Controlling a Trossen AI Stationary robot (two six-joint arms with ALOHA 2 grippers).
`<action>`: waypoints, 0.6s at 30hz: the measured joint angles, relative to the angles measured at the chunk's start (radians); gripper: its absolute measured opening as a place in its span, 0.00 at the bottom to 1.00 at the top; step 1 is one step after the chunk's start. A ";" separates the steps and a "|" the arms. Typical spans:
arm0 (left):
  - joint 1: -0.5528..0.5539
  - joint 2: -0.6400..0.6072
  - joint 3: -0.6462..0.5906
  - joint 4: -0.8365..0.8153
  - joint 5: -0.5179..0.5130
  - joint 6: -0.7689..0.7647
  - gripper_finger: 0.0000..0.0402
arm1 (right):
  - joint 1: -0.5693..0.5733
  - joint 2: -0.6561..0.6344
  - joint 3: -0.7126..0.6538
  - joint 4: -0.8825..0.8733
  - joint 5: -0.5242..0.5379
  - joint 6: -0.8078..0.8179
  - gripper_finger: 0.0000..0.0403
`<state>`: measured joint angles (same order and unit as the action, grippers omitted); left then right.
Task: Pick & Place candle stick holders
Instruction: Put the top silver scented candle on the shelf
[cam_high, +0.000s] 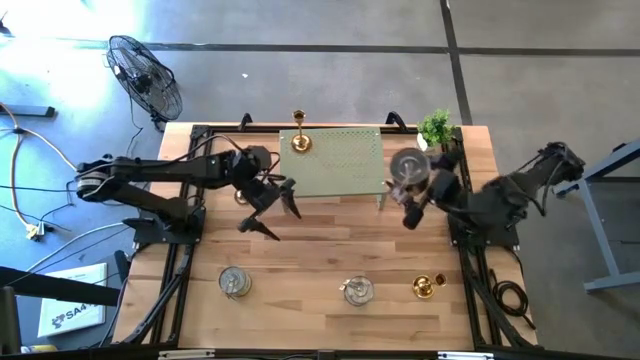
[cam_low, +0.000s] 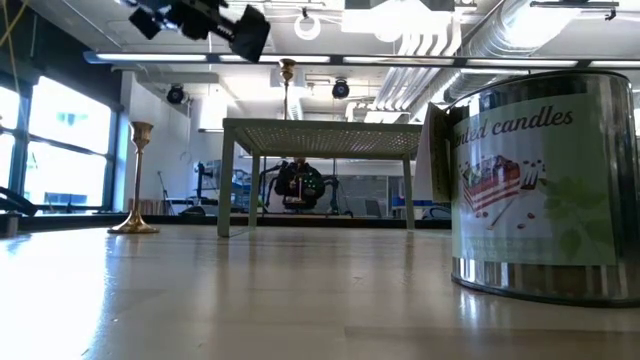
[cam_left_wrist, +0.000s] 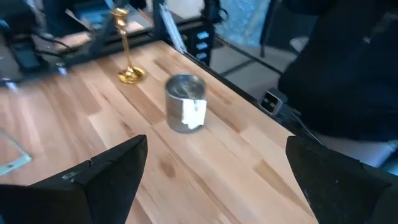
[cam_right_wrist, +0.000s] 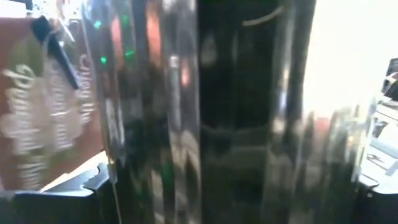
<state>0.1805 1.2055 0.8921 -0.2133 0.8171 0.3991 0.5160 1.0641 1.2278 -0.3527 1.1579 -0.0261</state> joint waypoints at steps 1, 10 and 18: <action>0.011 -0.007 -0.021 0.013 0.011 -0.004 0.94 | -0.038 0.000 0.000 -0.008 -0.047 0.001 0.85; 0.003 -0.009 -0.096 0.039 0.063 0.007 0.94 | -0.382 0.056 0.000 -0.026 -0.496 0.044 0.85; -0.030 -0.009 -0.127 0.039 0.072 0.022 0.94 | -0.548 0.189 0.000 0.138 -0.831 0.002 0.85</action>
<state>0.1501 1.1969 0.7651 -0.1742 0.8890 0.4213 -0.0320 1.2536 1.2274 -0.2144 0.3272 -0.0241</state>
